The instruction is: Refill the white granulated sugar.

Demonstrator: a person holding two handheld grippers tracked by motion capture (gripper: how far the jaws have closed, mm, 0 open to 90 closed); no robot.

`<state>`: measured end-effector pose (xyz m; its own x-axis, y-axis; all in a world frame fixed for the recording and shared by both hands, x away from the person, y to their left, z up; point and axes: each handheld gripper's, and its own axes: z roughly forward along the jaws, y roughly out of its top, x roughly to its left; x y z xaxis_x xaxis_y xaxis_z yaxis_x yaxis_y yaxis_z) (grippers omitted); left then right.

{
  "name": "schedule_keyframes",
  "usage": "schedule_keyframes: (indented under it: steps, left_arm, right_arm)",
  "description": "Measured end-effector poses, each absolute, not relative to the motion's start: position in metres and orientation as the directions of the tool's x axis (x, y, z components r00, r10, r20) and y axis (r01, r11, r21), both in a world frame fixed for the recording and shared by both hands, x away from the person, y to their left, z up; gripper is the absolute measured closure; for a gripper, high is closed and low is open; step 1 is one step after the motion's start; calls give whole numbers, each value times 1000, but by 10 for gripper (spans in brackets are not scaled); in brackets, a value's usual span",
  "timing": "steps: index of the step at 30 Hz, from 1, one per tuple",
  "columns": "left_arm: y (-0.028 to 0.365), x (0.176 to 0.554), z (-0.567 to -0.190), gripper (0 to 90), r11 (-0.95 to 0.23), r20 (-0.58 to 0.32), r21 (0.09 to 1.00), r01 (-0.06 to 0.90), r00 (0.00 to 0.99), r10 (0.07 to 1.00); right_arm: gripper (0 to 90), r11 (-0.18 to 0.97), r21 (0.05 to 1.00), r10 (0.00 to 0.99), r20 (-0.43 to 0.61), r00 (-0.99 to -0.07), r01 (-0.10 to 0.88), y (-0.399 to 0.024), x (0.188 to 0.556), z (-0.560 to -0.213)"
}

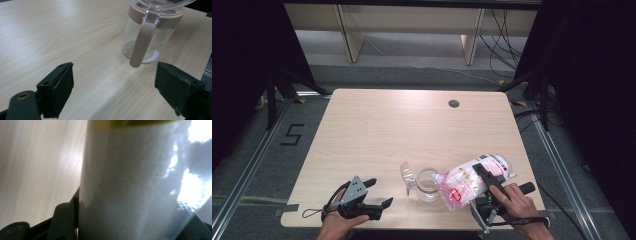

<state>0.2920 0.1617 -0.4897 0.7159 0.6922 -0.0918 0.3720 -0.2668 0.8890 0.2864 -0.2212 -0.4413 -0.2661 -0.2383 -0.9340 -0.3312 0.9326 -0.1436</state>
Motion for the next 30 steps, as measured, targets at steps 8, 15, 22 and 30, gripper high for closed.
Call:
schedule_keyframes:
  steps: [8,15,22,30]
  left_arm:
    - [162,292,-490,153,-260,-93,892,371,712,696]
    - [162,292,-490,153,-266,-91,889,372,714,694]
    - [162,292,-490,153,-265,-91,890,371,714,695]
    - [162,292,-490,153,-267,-90,889,372,714,695]
  right_arm:
    - [479,939,-159,-245,-931,-269,-305,-220,284,-440]
    - [482,924,-212,-291,-930,-226,-318,-218,285,-439]
    - [485,912,-249,-328,-920,-215,-325,-215,285,-438]
    - [491,900,-270,-347,-919,-188,-342,-214,286,-439]
